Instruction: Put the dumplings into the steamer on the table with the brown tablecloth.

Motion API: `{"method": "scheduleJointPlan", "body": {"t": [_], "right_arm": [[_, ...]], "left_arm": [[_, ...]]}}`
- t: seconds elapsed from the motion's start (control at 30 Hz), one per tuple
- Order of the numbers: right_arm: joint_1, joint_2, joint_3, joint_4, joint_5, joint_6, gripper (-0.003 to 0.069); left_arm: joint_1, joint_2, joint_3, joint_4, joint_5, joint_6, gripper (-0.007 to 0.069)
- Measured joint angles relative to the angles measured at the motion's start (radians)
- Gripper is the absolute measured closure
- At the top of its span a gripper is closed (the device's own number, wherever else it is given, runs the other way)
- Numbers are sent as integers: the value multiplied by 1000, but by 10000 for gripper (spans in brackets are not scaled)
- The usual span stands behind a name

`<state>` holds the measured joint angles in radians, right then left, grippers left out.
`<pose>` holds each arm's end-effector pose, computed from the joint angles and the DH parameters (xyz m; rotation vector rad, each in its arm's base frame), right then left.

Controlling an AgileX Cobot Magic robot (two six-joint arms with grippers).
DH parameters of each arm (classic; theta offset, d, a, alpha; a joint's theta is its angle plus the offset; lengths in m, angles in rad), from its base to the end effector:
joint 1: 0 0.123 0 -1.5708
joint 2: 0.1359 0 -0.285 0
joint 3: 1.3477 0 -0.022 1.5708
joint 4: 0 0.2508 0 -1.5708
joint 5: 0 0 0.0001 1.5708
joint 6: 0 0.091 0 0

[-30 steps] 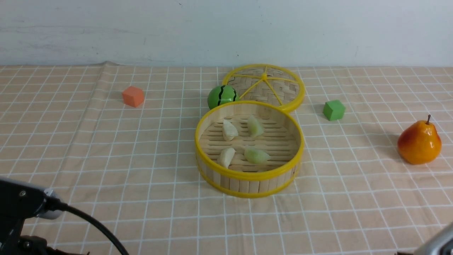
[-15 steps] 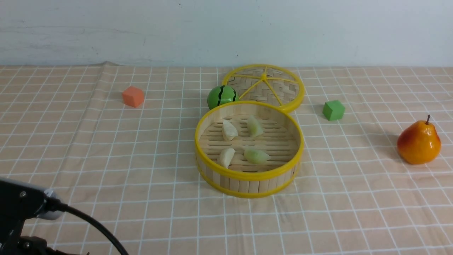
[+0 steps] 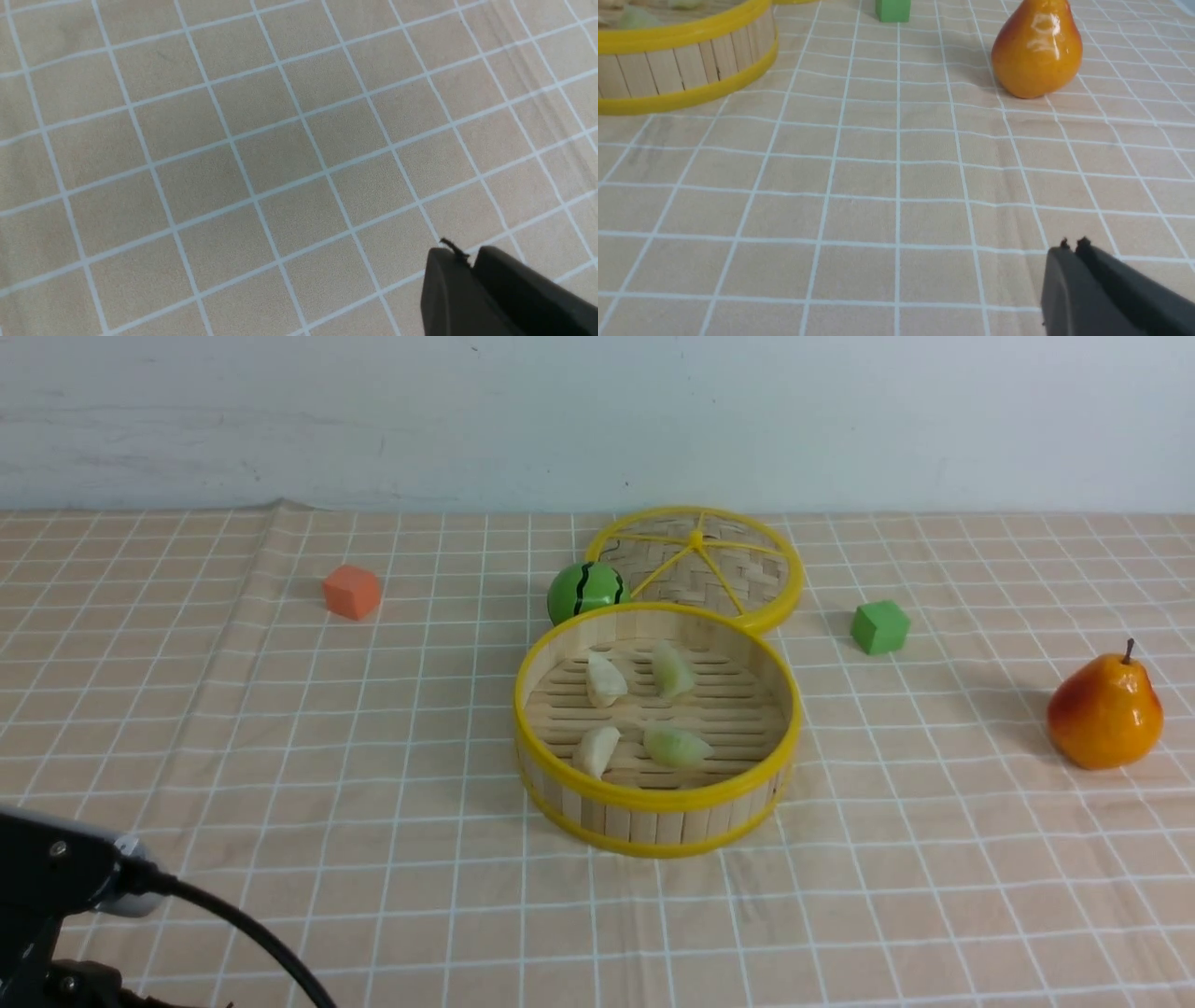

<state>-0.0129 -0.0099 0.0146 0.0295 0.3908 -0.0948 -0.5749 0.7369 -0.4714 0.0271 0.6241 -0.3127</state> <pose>0.0521 0.0004 0.1737 -0.0590 1.8782 -0.0447 0.1105 -0.0699 0.2530 0.3335 2.3858 -0.3913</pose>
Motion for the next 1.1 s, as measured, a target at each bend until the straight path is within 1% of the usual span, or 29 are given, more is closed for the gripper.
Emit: {"method": "scheduleJointPlan", "body": {"t": [0.57,0.67,0.83,0.87,0.9,0.93,1.03,1.07,1.1], "right_arm": [[0,0,-1,-9,5,-13,621],[0,0,-1,-9,7,-13,616],[1,0,-1,-10,8,-13,607],[1,0,-1,-10,8,-13,607],[1,0,-1,-10,8,-13,606],[1,0,-1,-10,8,-13,605],[2,0,-1,-10,8,-13,599],[2,0,-1,-10,8,-13,599],[2,0,-1,-10,8,-13,596]], "left_arm": [[0,0,2,0,-2,0,550],[0,-38,53,1,-52,0,550],[0,-221,242,10,-154,3,550],[1,-241,251,18,-157,6,550],[12,-331,326,59,-189,19,550],[23,-380,355,75,-207,21,550],[100,-573,452,85,-351,24,550],[100,-573,457,85,-362,24,550],[165,-664,490,83,-432,27,550]]}}
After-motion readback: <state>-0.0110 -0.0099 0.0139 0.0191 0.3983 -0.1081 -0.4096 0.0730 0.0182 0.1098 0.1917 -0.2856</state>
